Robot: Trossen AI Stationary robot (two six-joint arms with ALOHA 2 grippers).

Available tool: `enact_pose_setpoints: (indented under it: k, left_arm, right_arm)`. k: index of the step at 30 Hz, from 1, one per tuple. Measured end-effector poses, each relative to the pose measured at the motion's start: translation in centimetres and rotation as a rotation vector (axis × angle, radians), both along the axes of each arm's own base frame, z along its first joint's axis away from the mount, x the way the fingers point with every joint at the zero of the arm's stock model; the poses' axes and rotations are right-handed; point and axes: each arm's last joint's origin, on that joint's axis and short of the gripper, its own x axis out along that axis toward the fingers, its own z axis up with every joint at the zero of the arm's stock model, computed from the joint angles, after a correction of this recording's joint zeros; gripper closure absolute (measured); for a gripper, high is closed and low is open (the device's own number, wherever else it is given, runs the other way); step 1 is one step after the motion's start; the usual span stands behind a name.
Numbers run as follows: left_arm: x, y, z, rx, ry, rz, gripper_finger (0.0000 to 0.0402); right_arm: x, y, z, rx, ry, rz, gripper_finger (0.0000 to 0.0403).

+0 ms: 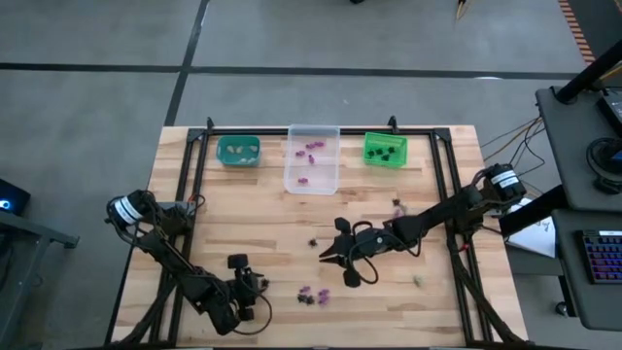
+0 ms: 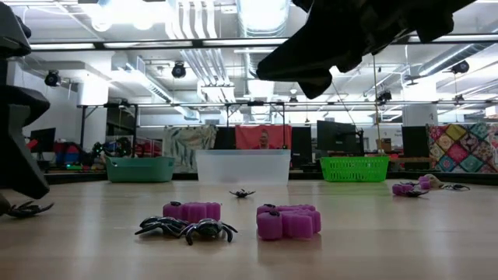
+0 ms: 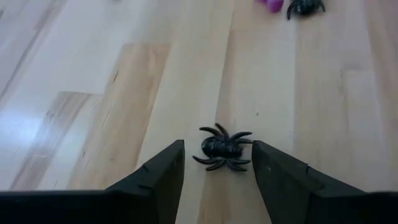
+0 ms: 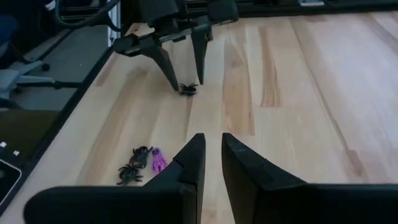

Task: Sort Halloween decoration
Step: Put the black spider toy into the green bin

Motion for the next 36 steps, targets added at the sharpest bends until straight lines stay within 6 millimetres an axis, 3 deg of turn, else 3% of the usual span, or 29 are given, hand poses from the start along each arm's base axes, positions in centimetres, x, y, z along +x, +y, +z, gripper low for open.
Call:
enact_pose_setpoints:
  k: [12, 25, 36]
  left_arm:
    - [0.0, -0.1, -1.2, 0.027, 0.003, 0.026, 0.0249]
    - [0.1, 0.0, -1.2, 0.022, -0.029, 0.055, 0.0286]
    - [0.4, 0.1, -0.9, 0.001, -0.057, 0.091, 0.0287]
  right_arm:
    - [-0.1, 0.5, -0.1, 0.058, 0.015, -0.012, 0.0360]
    - [0.7, 0.8, -2.1, 0.102, 0.084, -0.029, 0.0360]
    - [0.4, 1.2, -1.0, 0.168, 0.083, 0.103, 0.0360]
